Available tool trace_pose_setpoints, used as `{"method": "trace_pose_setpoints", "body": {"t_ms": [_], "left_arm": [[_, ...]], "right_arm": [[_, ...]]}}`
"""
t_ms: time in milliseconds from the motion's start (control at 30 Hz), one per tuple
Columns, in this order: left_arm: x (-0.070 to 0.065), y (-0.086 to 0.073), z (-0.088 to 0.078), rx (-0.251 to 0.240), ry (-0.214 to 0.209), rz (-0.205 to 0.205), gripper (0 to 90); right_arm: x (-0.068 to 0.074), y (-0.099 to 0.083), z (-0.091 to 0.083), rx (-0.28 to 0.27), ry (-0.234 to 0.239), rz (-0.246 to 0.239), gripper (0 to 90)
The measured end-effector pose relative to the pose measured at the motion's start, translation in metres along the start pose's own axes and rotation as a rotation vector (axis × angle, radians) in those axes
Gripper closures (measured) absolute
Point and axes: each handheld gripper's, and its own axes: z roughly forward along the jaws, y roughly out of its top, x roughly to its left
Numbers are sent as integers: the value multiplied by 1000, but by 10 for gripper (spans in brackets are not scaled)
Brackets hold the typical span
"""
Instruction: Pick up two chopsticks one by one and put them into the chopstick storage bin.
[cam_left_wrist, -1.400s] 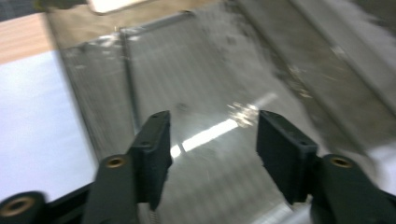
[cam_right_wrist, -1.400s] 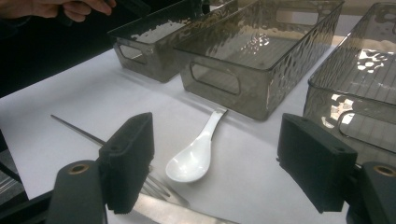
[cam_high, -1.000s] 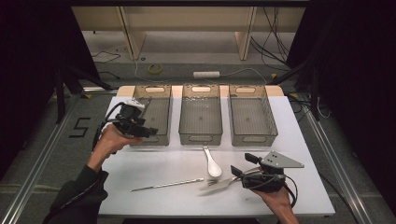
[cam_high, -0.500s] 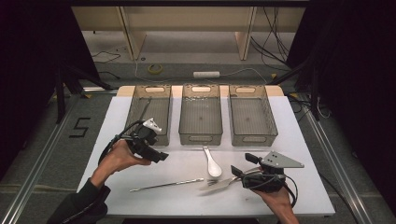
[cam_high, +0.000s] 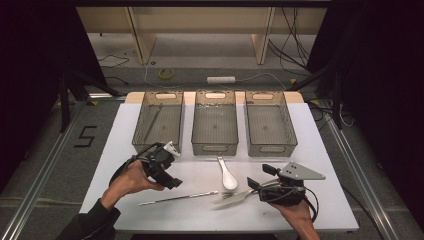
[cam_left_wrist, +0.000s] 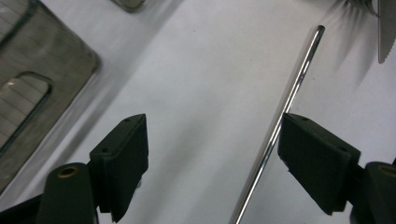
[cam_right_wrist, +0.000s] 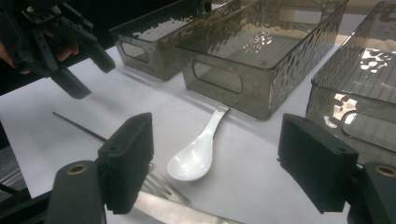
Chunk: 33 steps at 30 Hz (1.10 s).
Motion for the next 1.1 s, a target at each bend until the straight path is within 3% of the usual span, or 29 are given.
{"method": "trace_pose_setpoints", "body": {"t_ms": [267,500,700,867,1100], "left_arm": [[-8,-4,7,55,-16,32,290],[-17,-5,14,97,-45,81,417],[-23,-6,25,126,-63,87,494],[-27,-7,31,152,-85,121,574],[-30,-9,39,175,-88,147,694]], "right_arm": [[0,0,0,0,0,3,276],[0,0,1,3,1,0,276],[0,0,1,4,3,0,276],[0,0,2,5,3,2,277],[0,0,1,4,3,1,277]]}}
